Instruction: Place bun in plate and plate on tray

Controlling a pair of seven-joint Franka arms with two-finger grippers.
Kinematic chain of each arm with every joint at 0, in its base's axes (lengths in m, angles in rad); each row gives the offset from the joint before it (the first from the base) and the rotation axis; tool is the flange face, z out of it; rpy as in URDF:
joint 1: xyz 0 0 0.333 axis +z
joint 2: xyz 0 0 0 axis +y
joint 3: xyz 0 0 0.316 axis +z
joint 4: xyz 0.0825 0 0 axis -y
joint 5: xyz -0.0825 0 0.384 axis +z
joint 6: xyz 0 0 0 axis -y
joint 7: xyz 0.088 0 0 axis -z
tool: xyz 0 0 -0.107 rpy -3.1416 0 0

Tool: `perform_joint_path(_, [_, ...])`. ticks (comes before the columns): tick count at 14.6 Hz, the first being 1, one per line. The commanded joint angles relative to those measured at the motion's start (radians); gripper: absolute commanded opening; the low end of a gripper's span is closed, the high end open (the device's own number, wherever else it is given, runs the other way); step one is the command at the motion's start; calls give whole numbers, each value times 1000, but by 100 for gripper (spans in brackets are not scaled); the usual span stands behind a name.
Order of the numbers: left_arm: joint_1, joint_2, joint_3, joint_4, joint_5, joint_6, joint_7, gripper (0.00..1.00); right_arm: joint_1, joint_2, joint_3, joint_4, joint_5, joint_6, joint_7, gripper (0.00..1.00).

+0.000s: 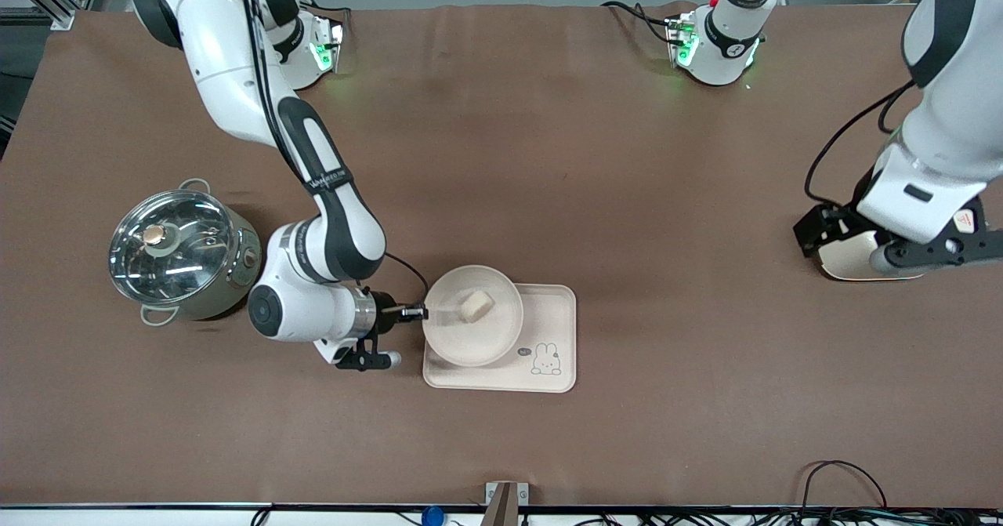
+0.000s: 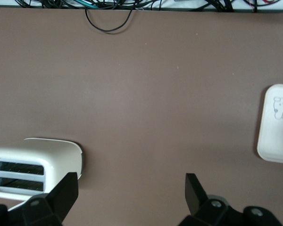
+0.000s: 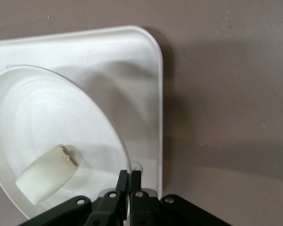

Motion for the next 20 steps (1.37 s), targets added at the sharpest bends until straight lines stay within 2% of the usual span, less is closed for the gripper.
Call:
perform_joint_path(1, [20,-89,11,-20,-61,-55,83,100,14,104,6,142,-23,-12,75,0])
perform_joint_path(2, [-9,-120,68,-29,-82,-65,108,100,17,110,6,145,-23,-5,78,0])
perform_joint_path(4, [-150,-157,245,-33,-136,-128,163,100,19,118,6,145,-23,8,78,0])
perform_joint_path(5, [-179,-169,298,-36,-164,-142,201,100,19,122,6,145,-22,12,78,0])
perform_joint_path(9, [-261,-286,425,-176,-241,-145,272,100,19,141,8,147,-22,58,77,0])
perform_joint_path(12, [-255,-300,424,-184,-242,-156,270,100,19,141,9,145,-22,60,78,0])
perform_joint_path(13, [-255,-300,424,-183,-242,-159,269,100,22,141,9,145,-22,60,80,7])
perform_joint_path(14, [-255,-298,424,-181,-241,-159,269,100,25,141,11,145,-22,60,80,35])
perform_joint_path(15, [-255,-298,424,-181,-241,-159,269,100,24,136,11,145,-20,60,78,49])
perform_joint_path(17, [-255,-298,424,-184,-239,-159,269,100,25,115,11,139,-22,57,80,62])
perform_joint_path(20, [-261,-298,421,-191,-230,-148,263,100,13,66,11,136,-19,43,75,69])
